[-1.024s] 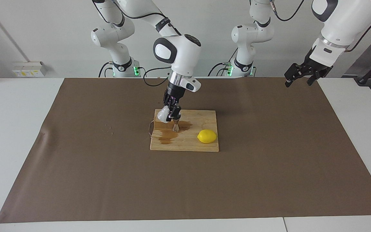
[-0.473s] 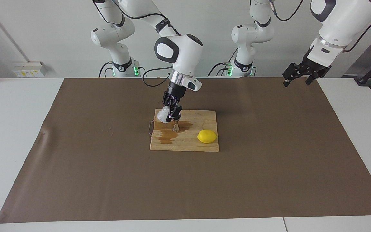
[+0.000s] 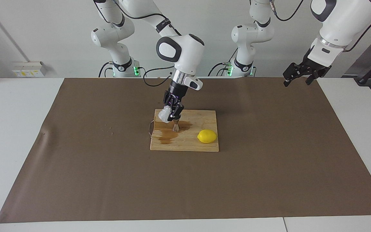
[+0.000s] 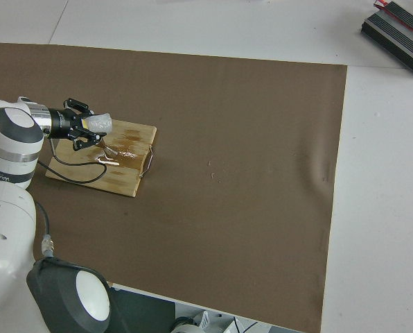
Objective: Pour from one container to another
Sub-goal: 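Tilt the white cup with the right gripper to pour into the metal cup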
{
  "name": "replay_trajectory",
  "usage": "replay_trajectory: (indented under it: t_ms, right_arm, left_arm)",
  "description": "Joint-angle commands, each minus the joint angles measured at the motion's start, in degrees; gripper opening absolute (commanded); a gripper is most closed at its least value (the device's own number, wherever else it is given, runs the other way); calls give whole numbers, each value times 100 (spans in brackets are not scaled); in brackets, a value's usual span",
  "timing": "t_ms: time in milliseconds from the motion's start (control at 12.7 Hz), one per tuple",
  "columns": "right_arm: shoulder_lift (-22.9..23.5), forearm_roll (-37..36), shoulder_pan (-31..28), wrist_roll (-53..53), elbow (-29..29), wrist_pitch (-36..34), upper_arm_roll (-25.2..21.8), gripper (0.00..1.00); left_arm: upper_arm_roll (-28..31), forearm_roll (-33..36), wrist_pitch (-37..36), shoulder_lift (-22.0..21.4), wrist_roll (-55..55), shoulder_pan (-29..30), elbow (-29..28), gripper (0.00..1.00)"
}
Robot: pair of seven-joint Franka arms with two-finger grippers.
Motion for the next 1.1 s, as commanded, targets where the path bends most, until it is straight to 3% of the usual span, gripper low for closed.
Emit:
replay_trajectory:
  t_ms: [0,630,1024]
  right_arm:
    - [-82,330,-81,11,118,18,36,0]
    - [-187,1243,-467,-111,127,45,28,0]
    - [-161,2595,-1143,-1322,-5,106,28,0]
  left_arm:
    - [53,95,-89,-108,2,-47,-57,100]
    - [53,95,-98,-108,-7,-38,-57,100]
    - [53,95,-89,-108,-7,-38,-57,100]
